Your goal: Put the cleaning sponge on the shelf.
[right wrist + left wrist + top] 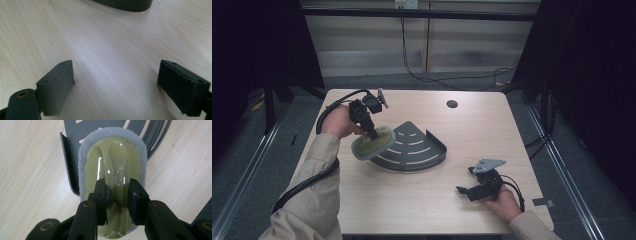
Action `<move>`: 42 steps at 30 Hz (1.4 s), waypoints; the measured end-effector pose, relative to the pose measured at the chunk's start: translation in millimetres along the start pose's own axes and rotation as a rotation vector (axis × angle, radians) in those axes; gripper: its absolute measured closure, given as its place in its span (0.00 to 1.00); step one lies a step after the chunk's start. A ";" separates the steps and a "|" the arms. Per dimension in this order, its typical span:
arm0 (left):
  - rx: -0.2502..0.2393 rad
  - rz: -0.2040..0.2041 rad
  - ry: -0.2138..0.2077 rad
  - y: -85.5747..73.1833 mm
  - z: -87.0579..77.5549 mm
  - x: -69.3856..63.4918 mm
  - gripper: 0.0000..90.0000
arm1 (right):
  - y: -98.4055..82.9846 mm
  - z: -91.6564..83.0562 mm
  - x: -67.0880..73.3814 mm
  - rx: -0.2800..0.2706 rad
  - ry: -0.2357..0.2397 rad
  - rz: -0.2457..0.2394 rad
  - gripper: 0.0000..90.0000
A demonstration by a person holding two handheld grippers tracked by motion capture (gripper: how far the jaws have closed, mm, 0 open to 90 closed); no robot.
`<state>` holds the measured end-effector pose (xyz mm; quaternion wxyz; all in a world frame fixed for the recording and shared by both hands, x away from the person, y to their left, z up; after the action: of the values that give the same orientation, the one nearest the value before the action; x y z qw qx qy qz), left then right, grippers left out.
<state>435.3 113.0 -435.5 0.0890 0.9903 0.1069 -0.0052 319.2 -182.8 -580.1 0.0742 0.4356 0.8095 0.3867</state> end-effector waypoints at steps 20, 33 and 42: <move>-0.001 -0.019 0.004 18.1 16.4 14.2 0.79 | 0.0 0.0 -0.2 -0.001 -0.002 0.000 0.15; 0.002 -0.013 0.010 27.4 21.2 20.4 0.79 | -0.1 -0.1 0.0 0.000 -0.001 0.002 0.15; -0.001 -0.023 0.003 35.3 30.0 24.9 0.79 | -0.1 -0.1 0.0 0.001 -0.001 0.003 0.15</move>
<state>467.4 79.1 -459.5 0.0895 0.9889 0.1185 -0.0049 319.0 -182.9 -580.1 0.0741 0.4369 0.8090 0.3863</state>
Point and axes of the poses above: each handheld gripper's, and its own axes: z roughly forward along the jaws, y roughly out of its top, x roughly to its left, the point moved 10 cm from there along z, roughly forward along the jaws, and after that the axes turned 15 degrees about z, right-handed, at the moved point
